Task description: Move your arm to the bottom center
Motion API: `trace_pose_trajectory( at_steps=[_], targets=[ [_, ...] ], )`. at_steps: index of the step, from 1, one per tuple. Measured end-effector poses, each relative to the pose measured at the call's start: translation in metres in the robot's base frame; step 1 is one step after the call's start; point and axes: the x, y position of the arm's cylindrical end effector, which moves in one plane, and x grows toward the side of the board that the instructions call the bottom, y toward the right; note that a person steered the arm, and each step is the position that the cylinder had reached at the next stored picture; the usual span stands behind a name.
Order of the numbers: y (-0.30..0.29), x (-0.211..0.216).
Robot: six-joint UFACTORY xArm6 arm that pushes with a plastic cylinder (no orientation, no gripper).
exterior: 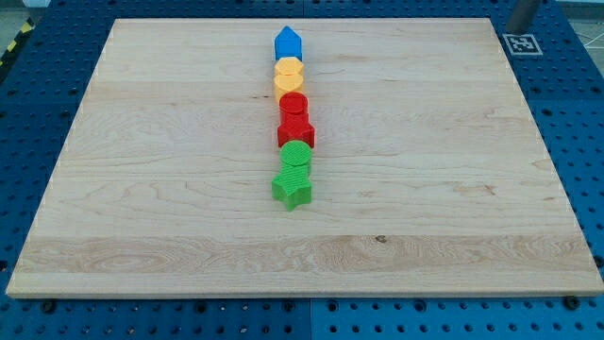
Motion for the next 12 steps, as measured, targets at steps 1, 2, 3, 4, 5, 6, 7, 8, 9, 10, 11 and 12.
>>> trace_pose_trajectory(
  at_steps=[1, 2, 3, 4, 5, 6, 7, 8, 9, 10, 11, 12],
  targets=[
    [-0.015, 0.012],
    [-0.026, 0.03],
    [-0.03, 0.052],
    [-0.03, 0.073],
    [-0.03, 0.093],
    [-0.03, 0.116],
    [-0.036, 0.141],
    [-0.048, 0.167],
    [-0.06, 0.193],
    [-0.074, 0.219],
    [-0.087, 0.247],
    [-0.09, 0.276]
  ],
)
